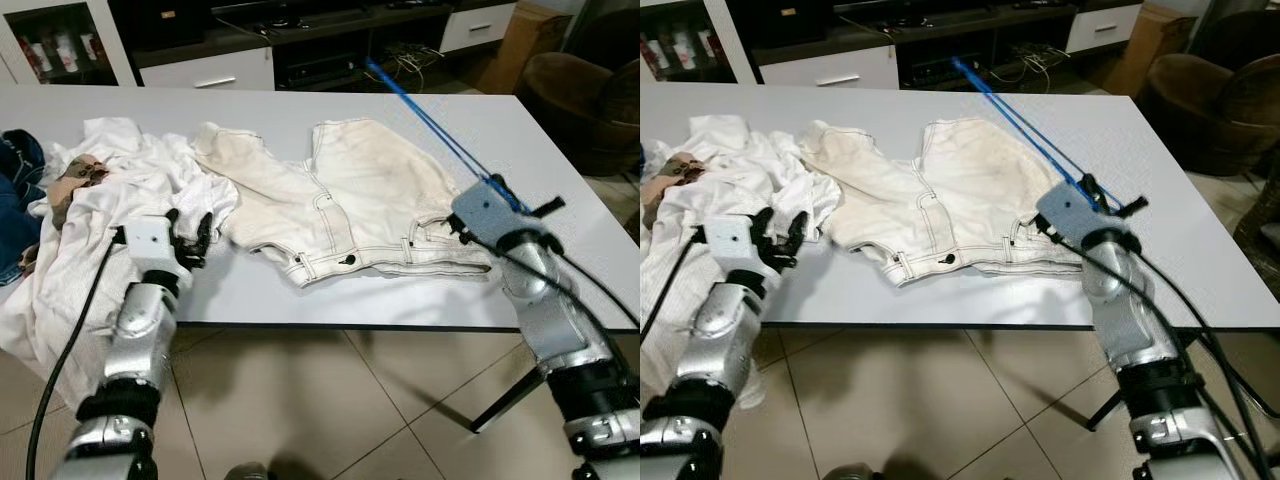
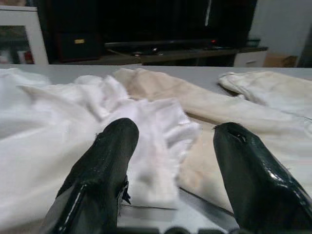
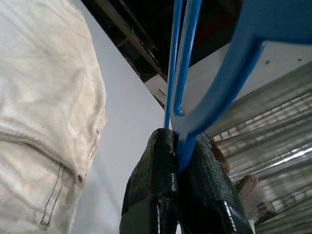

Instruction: Hang hanger

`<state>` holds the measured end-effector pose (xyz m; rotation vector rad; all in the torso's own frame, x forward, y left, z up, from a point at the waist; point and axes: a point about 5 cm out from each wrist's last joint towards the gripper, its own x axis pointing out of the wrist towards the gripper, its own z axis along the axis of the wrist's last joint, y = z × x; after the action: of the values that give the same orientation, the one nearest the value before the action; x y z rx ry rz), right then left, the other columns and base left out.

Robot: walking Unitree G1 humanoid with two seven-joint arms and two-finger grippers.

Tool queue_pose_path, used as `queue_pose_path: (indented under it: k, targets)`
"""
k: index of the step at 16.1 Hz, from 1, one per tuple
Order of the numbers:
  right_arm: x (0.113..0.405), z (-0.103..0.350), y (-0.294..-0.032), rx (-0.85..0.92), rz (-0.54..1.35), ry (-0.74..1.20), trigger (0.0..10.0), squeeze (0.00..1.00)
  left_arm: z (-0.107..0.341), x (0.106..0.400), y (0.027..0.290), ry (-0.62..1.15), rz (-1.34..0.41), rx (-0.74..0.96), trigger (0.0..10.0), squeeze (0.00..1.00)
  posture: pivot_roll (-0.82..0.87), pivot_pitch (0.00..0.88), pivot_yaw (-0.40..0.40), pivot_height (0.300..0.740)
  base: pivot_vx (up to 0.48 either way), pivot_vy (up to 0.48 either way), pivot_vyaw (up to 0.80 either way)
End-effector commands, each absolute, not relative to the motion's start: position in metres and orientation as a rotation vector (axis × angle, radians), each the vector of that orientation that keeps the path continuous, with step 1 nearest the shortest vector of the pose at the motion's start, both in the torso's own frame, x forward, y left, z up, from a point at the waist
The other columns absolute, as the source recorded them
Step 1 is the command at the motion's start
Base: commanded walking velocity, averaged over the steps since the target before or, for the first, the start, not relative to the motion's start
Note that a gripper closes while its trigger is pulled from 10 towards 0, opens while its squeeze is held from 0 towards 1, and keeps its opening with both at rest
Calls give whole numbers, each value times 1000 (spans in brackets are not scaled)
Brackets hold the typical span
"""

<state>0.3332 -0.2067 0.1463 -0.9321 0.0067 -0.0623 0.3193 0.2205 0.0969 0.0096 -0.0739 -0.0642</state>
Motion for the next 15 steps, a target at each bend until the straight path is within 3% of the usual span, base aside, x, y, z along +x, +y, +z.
queue_pose_path:
  k: [1, 3, 11, 15]
  targets:
    - [329, 140, -207, -914, -64, -1, 10000, 0, 99, 319, 215, -76, -87, 20, 10000, 0, 86, 8, 24, 740, 0, 0, 0]
    - [322, 132, -199, -929, -24, -19, 10000, 0, 97, 315, 209, -79, -107, 22, 10000, 0, 89, 15, 18, 740, 0, 0, 0]
    - [319, 129, -204, -943, -6, -26, 10000, 0, 92, 305, 195, -52, -147, 30, 10000, 0, 92, 44, 8, 740, 0, -480, 0]
    - [317, 130, -205, -941, -22, -27, 10000, 0, 92, 306, 188, -38, -187, 40, 10000, 0, 75, 39, 25, 740, 0, 0, 0]
